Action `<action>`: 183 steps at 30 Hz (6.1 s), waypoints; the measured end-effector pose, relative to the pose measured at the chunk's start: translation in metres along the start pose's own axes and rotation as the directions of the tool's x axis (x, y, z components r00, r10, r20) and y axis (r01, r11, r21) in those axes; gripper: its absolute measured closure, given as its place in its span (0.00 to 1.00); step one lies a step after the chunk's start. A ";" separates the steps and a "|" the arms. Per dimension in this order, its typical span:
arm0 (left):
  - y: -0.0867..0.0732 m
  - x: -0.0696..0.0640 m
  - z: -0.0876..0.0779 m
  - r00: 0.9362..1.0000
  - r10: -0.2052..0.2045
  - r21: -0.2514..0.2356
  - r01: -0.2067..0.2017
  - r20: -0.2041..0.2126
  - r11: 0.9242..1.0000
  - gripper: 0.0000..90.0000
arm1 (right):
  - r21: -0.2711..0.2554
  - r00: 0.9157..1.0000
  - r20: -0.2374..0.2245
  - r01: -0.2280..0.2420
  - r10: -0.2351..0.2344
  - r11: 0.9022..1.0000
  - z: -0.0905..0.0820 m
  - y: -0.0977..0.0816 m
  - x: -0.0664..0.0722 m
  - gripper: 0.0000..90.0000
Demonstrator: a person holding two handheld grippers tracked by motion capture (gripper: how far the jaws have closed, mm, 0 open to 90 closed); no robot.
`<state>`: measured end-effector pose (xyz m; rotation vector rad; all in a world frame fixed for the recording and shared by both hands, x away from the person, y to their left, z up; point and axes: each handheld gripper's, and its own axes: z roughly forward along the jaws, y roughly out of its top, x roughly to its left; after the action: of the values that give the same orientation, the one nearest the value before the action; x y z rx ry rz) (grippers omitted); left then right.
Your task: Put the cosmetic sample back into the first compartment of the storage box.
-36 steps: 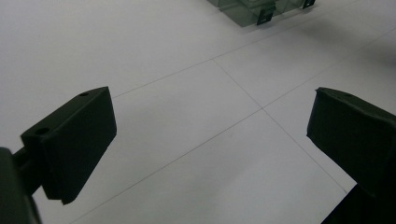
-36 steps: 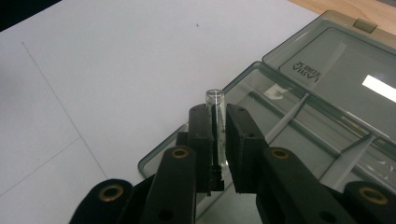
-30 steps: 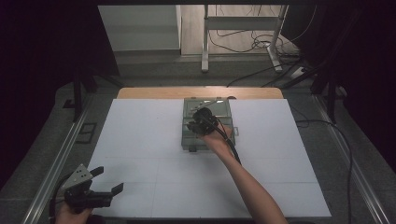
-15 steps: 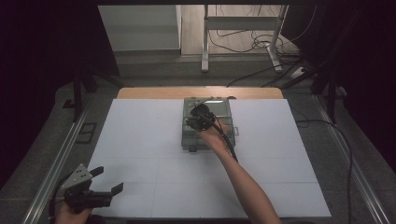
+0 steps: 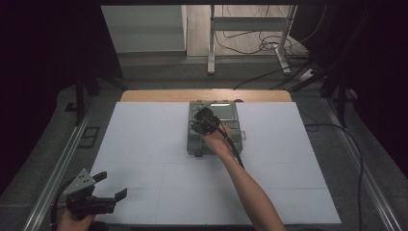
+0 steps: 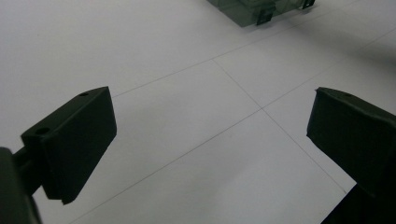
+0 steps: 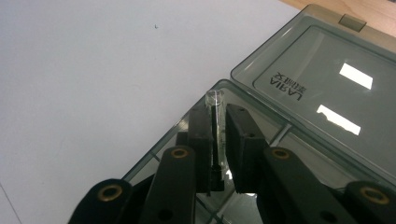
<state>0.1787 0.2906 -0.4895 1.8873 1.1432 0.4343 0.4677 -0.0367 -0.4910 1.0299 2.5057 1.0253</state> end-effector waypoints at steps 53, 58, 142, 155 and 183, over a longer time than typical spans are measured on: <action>-0.001 0.000 -0.001 1.000 -0.014 0.001 0.014 -0.004 1.000 0.02 | -0.017 0.986 -0.169 -0.002 -0.001 1.000 -0.062 -0.031 0.012 0.43; -0.001 0.000 -0.001 1.000 -0.010 0.002 0.010 -0.002 1.000 0.02 | 0.008 0.985 -0.173 0.001 0.001 1.000 -0.065 -0.036 0.013 0.36; -0.001 0.000 -0.001 1.000 -0.001 0.000 0.001 0.009 1.000 0.02 | -0.059 0.995 -0.101 0.000 -0.006 0.998 -0.162 -0.126 0.015 0.00; -0.001 0.000 -0.001 1.000 -0.005 -0.001 0.005 0.009 1.000 0.03 | -0.069 0.998 -0.059 -0.015 0.011 0.998 -0.186 -0.146 0.008 0.00; -0.001 0.000 -0.002 1.000 -0.011 -0.003 0.011 0.006 1.000 0.02 | -0.100 0.996 0.054 -0.065 0.071 0.993 -0.234 -0.193 -0.008 0.00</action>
<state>0.1773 0.2918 -0.4894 1.8772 1.1475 0.4236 0.2660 -0.2603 -0.4548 1.1064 2.3646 1.1102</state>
